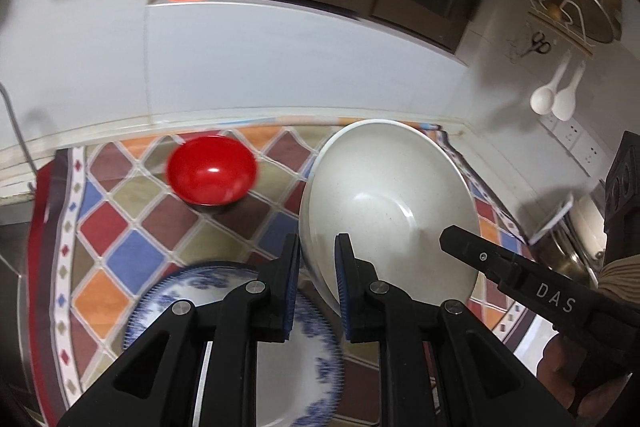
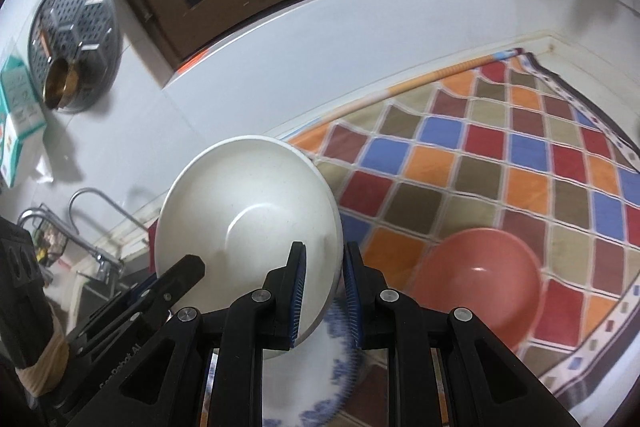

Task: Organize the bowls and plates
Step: 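Lift the white bowl with both grippers and carry it onto the pink bowl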

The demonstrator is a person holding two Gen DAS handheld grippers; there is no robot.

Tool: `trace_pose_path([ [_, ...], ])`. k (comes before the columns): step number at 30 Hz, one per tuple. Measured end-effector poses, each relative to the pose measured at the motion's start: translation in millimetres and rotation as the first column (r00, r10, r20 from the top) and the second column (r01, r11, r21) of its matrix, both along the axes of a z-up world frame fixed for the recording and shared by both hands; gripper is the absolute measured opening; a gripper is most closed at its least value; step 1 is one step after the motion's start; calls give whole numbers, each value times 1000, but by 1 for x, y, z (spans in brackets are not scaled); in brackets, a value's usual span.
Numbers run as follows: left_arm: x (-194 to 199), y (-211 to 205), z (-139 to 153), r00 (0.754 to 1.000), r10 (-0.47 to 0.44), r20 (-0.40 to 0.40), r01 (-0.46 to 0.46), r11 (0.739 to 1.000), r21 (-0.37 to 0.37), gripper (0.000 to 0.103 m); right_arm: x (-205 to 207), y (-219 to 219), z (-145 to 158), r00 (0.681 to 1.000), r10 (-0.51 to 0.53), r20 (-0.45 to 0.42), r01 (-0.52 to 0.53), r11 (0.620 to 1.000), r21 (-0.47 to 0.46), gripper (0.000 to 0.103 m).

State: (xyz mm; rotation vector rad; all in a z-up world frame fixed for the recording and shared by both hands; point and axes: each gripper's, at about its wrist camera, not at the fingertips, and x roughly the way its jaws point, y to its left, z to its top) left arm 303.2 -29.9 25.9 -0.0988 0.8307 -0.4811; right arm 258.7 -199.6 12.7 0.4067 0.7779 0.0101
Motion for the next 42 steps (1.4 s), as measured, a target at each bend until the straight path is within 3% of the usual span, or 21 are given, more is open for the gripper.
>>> trace_pose_path([
  [9,-7,-47,-11,998,-51,-46,51,999,-11,18,-22,-50,0,997,-76,-6,76,997,-1,21],
  [20,-12,-94,-43,987,-80,-140,83,996,18,18,-34,-97,-23,989,-128,-70,129,992,-1,21],
  [42,-11,-126,-90,971,-17,-240,41,995,92,18,-27,-133,-78,973,-104,-204,111,994,21,21],
])
